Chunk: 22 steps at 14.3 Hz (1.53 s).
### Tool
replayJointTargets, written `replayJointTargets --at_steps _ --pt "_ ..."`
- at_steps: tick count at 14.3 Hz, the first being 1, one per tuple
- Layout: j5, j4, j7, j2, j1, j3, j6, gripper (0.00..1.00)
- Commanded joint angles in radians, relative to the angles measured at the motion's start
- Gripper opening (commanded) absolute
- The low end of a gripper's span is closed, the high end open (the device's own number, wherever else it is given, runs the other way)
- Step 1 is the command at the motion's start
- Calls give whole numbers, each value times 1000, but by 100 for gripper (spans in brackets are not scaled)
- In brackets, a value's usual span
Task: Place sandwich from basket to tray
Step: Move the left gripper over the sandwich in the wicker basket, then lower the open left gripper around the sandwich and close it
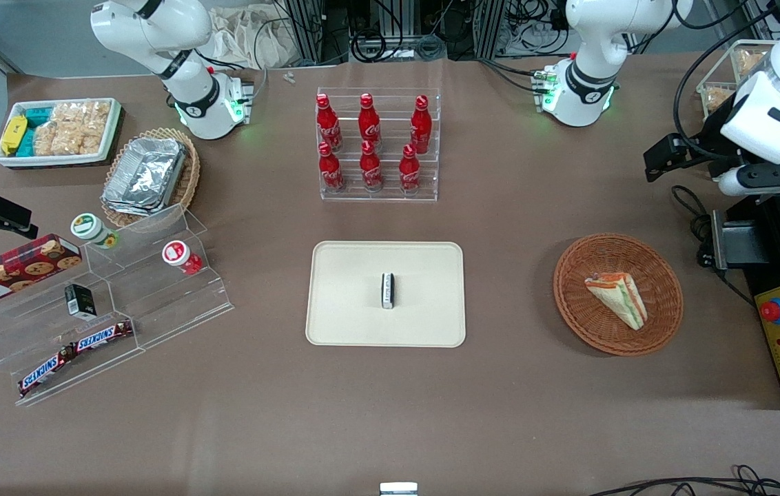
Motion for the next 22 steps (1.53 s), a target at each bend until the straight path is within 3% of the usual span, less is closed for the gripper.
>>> replayJointTargets --at_steps 1,6,14,18,22 --pt "1 36 -11 22 -11 6 -18 100" --pt "-13 -57 -173 51 23 17 25 100" --pt "23 -436 -342 105 83 18 534 100" --pt "90 -468 -489 229 83 21 683 100" --pt "101 -468 -549 341 83 23 799 100"
